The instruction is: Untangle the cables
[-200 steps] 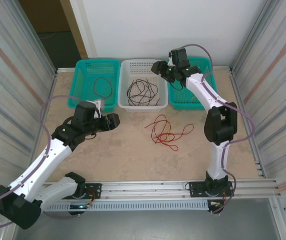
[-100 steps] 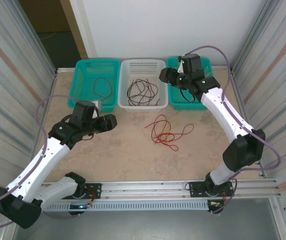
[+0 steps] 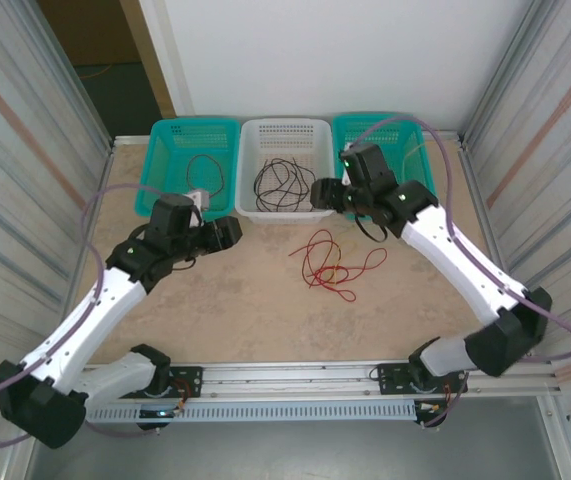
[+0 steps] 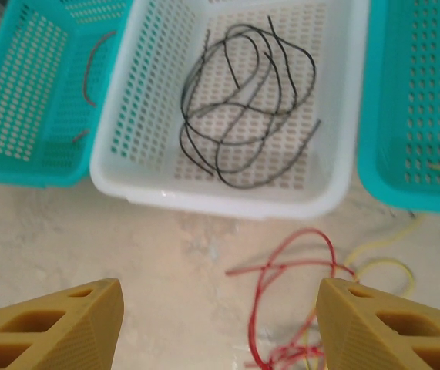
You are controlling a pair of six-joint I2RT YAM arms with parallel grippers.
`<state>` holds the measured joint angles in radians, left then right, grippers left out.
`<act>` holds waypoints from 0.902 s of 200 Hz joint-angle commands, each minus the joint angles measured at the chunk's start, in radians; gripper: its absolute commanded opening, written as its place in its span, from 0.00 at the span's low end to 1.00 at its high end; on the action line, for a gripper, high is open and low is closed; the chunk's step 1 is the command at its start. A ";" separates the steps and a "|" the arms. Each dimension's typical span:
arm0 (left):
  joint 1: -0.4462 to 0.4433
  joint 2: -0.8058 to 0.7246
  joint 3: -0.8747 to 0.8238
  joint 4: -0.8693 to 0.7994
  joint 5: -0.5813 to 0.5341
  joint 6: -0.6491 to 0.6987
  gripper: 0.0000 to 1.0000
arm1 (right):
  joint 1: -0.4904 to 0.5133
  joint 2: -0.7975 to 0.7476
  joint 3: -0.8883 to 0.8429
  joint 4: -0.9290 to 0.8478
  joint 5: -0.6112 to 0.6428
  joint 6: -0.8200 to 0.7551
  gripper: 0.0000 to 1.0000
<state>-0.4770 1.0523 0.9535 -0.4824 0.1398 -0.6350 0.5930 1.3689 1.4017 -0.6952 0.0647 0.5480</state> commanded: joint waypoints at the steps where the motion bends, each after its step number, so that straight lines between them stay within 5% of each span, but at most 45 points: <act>1: 0.005 0.054 0.019 0.108 0.076 -0.020 0.68 | -0.007 -0.094 -0.083 -0.097 0.097 0.047 0.66; 33: 0.003 0.064 -0.021 0.142 0.114 -0.044 0.66 | -0.050 -0.145 -0.214 -0.163 0.112 0.113 0.62; 62: 0.003 0.040 -0.074 0.154 0.134 -0.058 0.65 | -0.115 -0.116 -0.316 -0.098 -0.048 0.141 0.55; 128: 0.003 -0.005 -0.144 0.220 0.133 -0.108 0.62 | -0.017 0.129 -0.363 0.170 -0.136 0.178 0.42; 180: 0.001 0.018 -0.157 0.240 0.118 -0.130 0.59 | 0.017 0.366 -0.273 0.181 -0.155 0.122 0.31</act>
<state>-0.4770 1.0695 0.8196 -0.2798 0.2623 -0.7425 0.6098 1.6859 1.0832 -0.5358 -0.0673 0.6926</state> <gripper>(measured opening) 0.597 0.364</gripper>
